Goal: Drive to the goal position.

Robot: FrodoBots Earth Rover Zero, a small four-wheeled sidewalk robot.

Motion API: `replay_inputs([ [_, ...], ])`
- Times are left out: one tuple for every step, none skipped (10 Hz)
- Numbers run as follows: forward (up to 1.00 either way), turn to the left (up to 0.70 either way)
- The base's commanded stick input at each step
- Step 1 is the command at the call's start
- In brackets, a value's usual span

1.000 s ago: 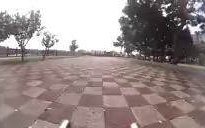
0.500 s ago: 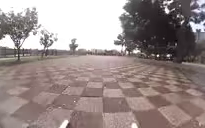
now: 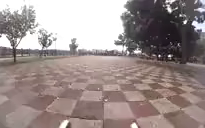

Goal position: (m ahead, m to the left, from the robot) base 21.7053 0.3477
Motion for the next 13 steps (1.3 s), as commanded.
replay_inputs([
  [1.0,0.0],
  [1.0,0.0],
  [1.0,0.0],
  [1.0,0.0],
  [1.0,0.0],
  [1.0,0.0],
  [1.0,0.0],
  [1.0,0.0],
  [1.0,0.0],
  [1.0,0.0],
  [1.0,0.0],
  [1.0,0.0],
  [1.0,0.0],
])
